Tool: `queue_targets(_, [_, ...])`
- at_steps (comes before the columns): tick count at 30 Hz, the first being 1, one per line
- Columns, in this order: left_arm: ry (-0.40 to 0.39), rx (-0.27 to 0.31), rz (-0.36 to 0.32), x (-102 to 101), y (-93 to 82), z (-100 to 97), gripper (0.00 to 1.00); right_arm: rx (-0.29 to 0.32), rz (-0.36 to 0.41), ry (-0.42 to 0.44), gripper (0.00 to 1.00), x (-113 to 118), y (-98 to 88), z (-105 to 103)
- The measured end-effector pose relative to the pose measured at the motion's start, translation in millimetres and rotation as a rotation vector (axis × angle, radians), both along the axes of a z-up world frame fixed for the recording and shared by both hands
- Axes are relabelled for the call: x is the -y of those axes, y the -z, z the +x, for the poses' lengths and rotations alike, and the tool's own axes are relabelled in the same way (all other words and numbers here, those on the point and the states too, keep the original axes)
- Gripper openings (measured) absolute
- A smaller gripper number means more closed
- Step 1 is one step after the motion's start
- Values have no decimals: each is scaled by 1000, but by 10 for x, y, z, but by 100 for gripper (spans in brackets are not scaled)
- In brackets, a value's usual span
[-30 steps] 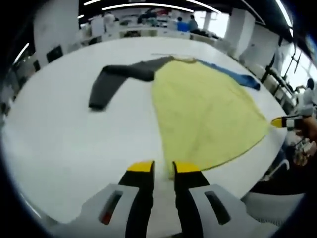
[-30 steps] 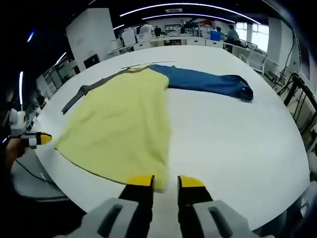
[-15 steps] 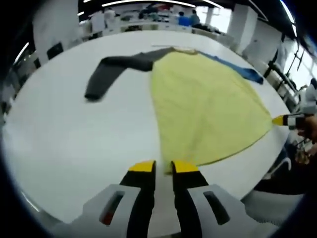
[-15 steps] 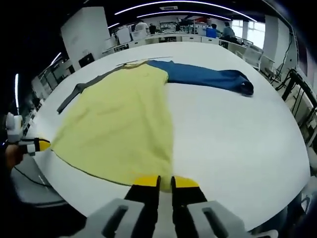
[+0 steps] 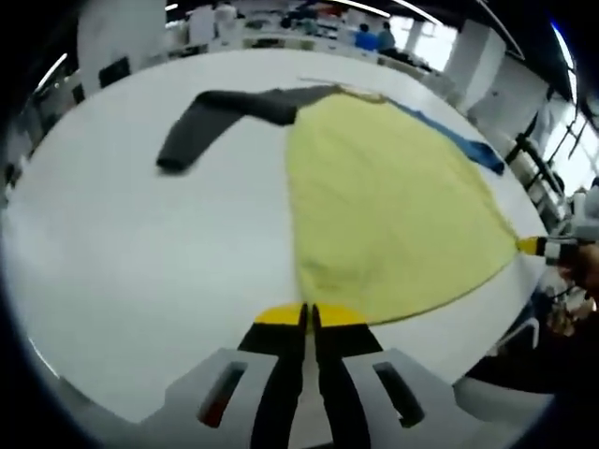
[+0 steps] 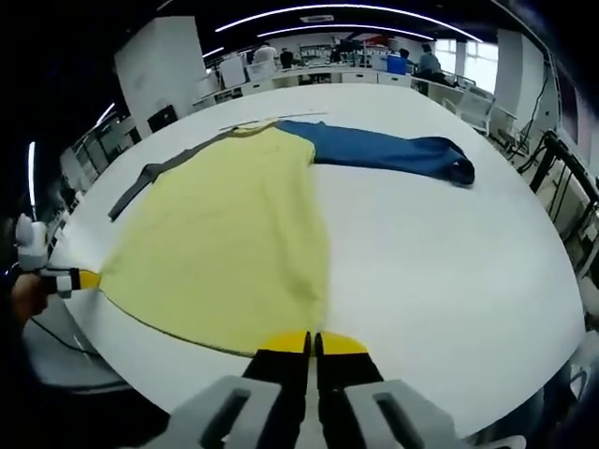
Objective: Fold the garment on the visible template until the final outline fits inside the template.
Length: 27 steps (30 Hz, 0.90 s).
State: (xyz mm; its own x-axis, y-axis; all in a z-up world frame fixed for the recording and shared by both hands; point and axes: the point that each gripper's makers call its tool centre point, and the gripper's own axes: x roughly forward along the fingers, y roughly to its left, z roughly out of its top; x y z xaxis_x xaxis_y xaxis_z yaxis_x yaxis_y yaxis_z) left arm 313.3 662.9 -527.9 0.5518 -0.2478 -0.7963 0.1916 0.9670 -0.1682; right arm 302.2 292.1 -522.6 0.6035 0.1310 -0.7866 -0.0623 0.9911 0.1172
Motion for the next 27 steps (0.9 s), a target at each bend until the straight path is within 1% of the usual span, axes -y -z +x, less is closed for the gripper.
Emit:
queue_targets(1, [0,3,-6,-1,-24,-11,0,11,3,7,0,20,-53,2])
queue_targets(3, [5,6,-8,1,-58,-38,0,16,3,5,0,29,-87,8])
queue_targets(5, [13,11,-2,8,-85,-60,0,-4,8,-11,0,-6,-63,-18])
queue_targets(7, [26,12,22,-8,-102,-84,0,-27,17,-17,0,-27,-17,-55])
queue_targets(12, [40,-8,45,-18,-67,-137,0,-61,34,-7,0,-16,76,-130])
queue_targets(17, [46,-30,65,-18,-47,-217,0,-78,30,-13,0,-20,102,-188])
queue_targets(21, [67,-27,92,-20,-43,-269,0,-84,31,-20,0,-26,119,-219])
queue_targets(24, [60,-32,88,-26,-17,-277,0,-88,39,-16,0,-28,130,-233])
queue_targets(27, [52,-28,82,-28,-32,-273,0,-85,45,-13,0,-31,126,-238])
